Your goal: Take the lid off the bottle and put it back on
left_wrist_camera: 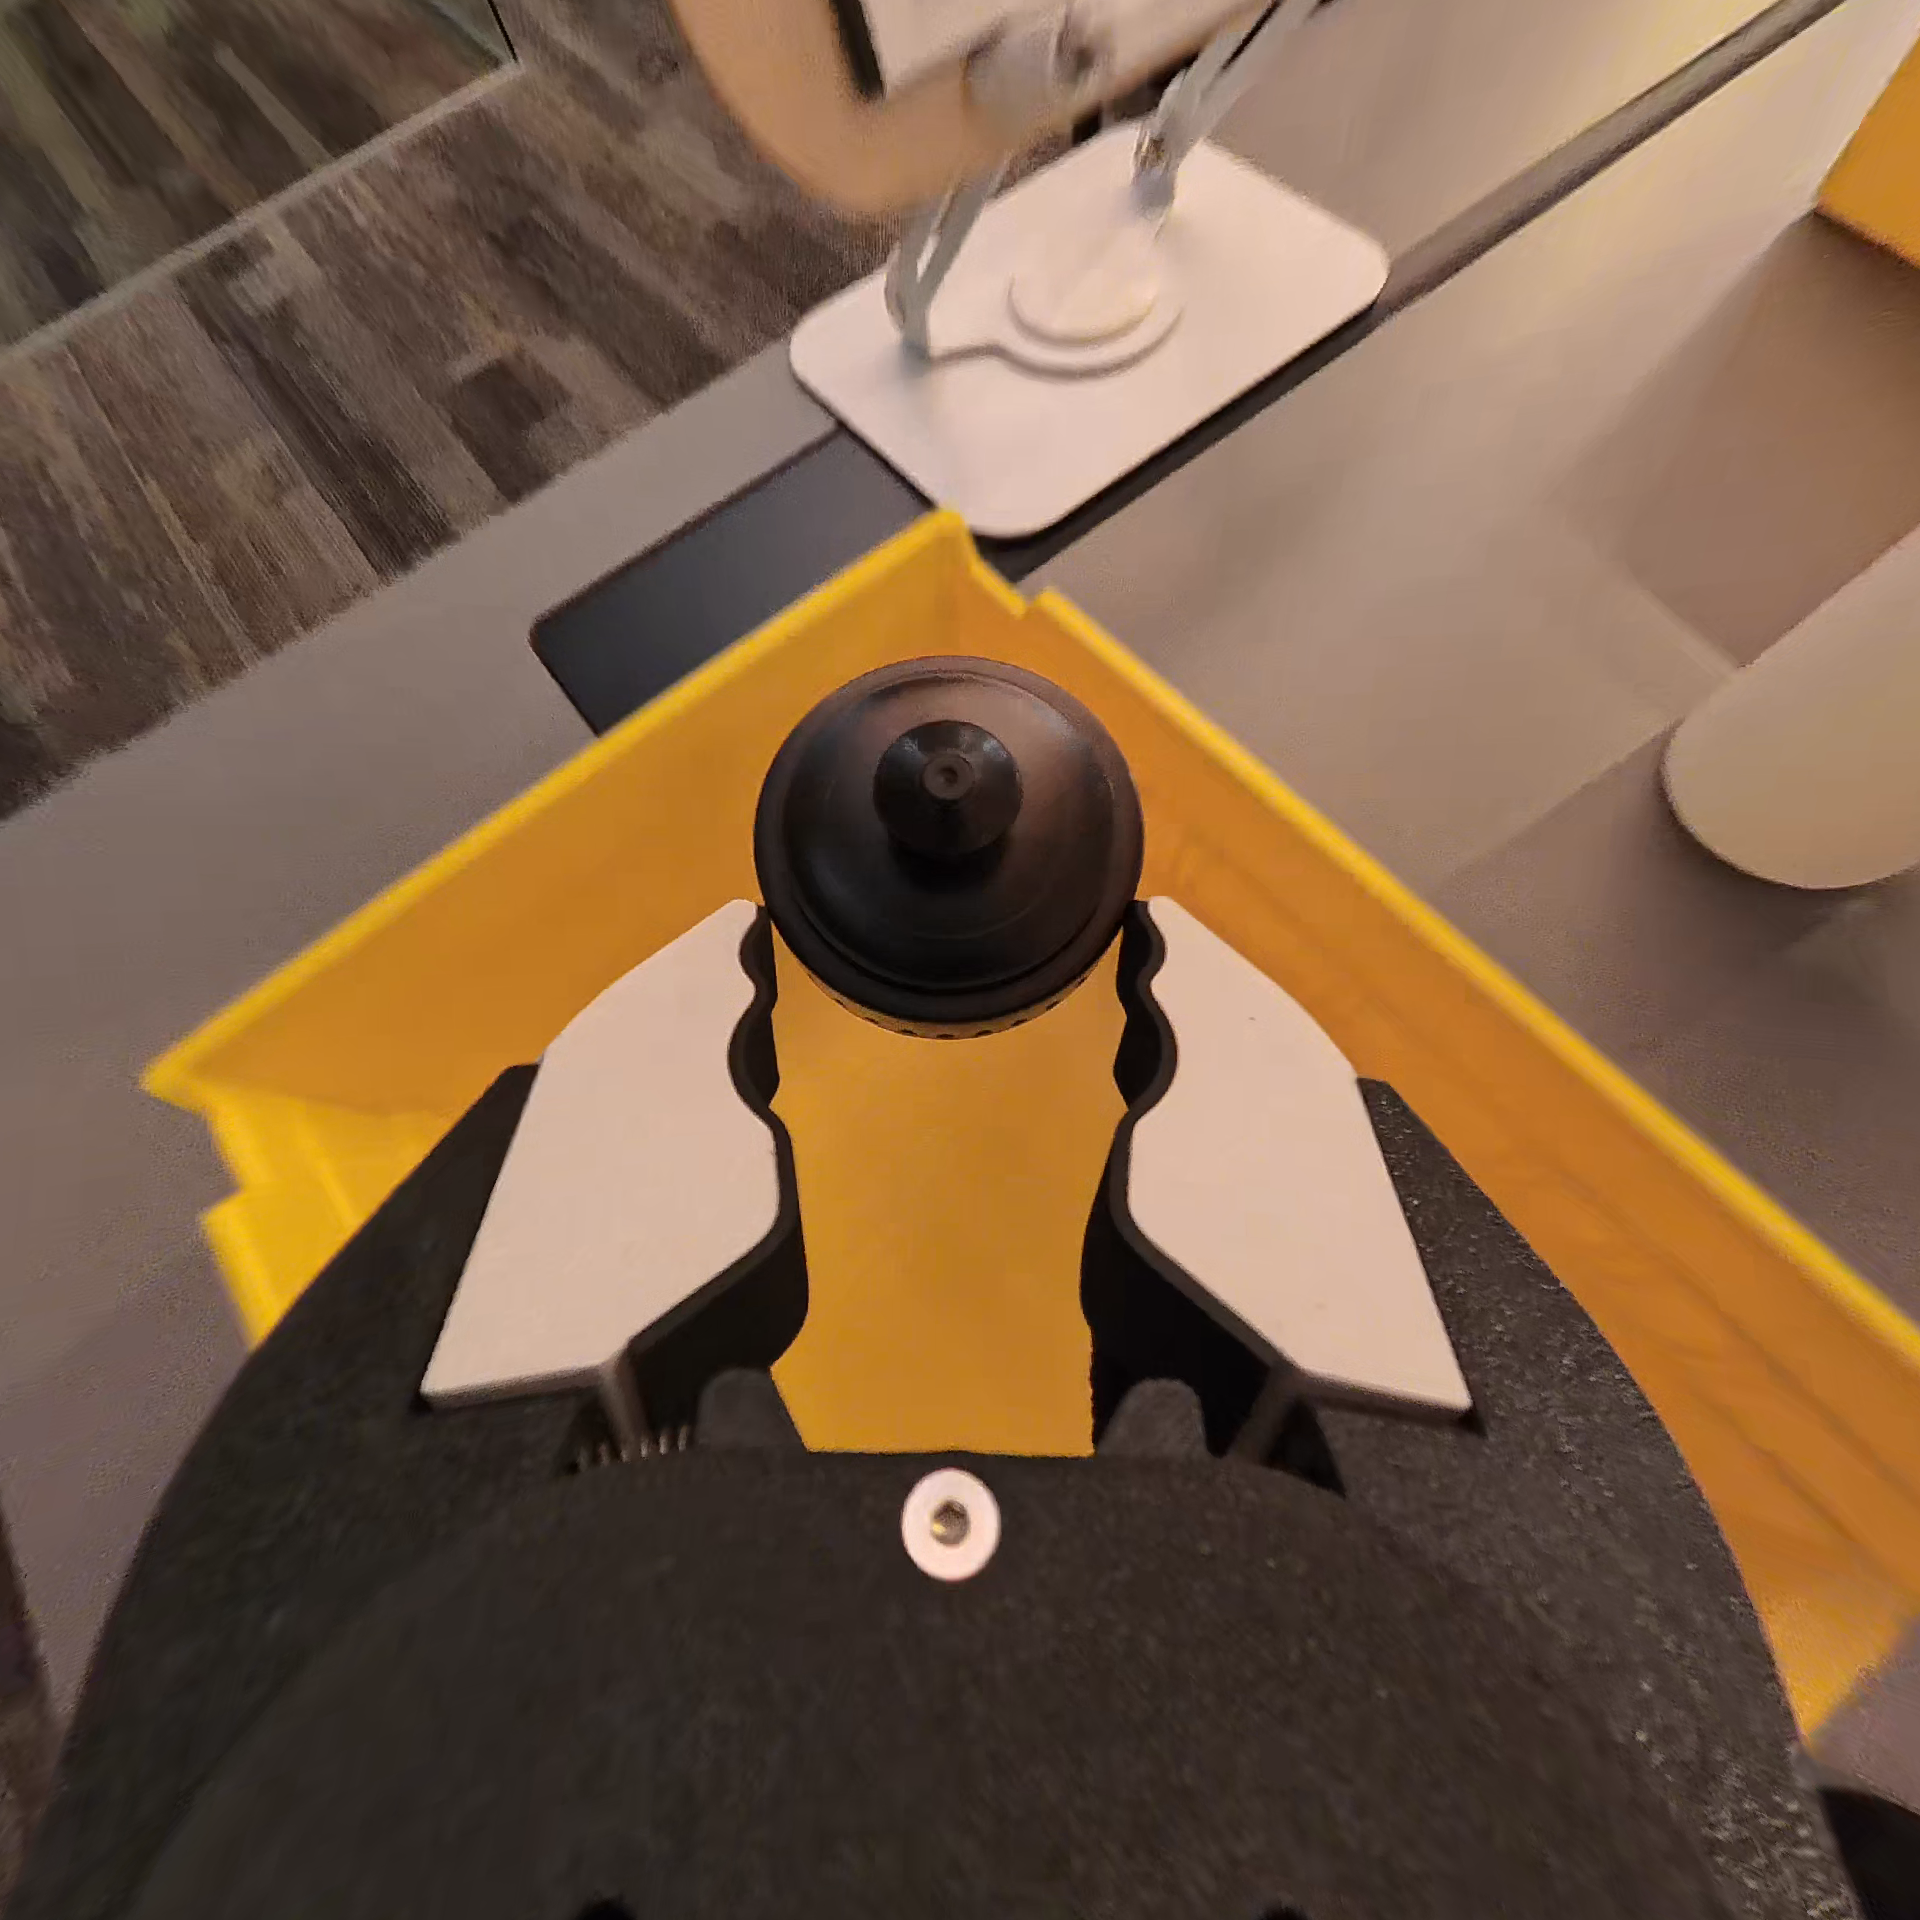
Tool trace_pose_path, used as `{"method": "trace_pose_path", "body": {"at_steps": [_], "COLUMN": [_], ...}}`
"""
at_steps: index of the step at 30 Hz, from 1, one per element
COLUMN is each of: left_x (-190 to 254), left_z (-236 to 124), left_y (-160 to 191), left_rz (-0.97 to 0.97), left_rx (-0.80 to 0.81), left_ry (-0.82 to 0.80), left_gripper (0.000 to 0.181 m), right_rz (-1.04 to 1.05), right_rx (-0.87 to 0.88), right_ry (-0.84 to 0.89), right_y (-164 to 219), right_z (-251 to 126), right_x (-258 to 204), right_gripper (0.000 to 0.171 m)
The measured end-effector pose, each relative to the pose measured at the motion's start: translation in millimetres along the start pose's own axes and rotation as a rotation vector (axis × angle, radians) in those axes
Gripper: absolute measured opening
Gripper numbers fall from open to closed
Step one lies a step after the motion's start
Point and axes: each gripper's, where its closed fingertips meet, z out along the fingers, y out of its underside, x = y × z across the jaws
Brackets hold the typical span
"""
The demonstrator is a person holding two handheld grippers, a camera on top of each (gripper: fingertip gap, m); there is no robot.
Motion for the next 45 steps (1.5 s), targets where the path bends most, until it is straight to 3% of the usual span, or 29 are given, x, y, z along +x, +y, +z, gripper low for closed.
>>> {"method": "trace_pose_path", "body": {"at_steps": [6, 9, 13, 15, 20, 34, 45], "left_x": [41, 70, 106, 119, 145, 201, 234], "left_z": [-41, -54, -66, -68, -71, -51, -24], "left_y": [-64, -91, -116, -123, -132, -138, -130], "left_rz": [0.049, 0.057, 0.109, 0.136, 0.175, 0.217, 0.276], "left_rx": [0.123, 0.173, 0.201, 0.195, 0.187, 0.097, -0.006], "left_ry": [0.078, 0.149, 0.205, 0.219, 0.264, 0.416, 0.474], "left_gripper": [0.064, 0.064, 0.064, 0.064, 0.064, 0.064, 0.064], "right_rz": [0.001, 0.105, 0.365, 0.424, 0.339, 0.273, 0.244], "right_rx": [0.034, 0.088, 0.102, 0.099, 0.097, 0.072, 0.016], "right_ry": [-0.079, -0.298, -0.735, -0.817, -0.784, -0.781, -0.786], "right_y": [-8, -14, -25, -26, -19, 5, 26], "right_z": [-3, -1, -10, -13, -11, 1, 10], "right_x": [-15, -57, -142, -168, -200, -233, -255], "right_gripper": [0.062, 0.063, 0.076, 0.079, 0.088, 0.096, 0.092]}}
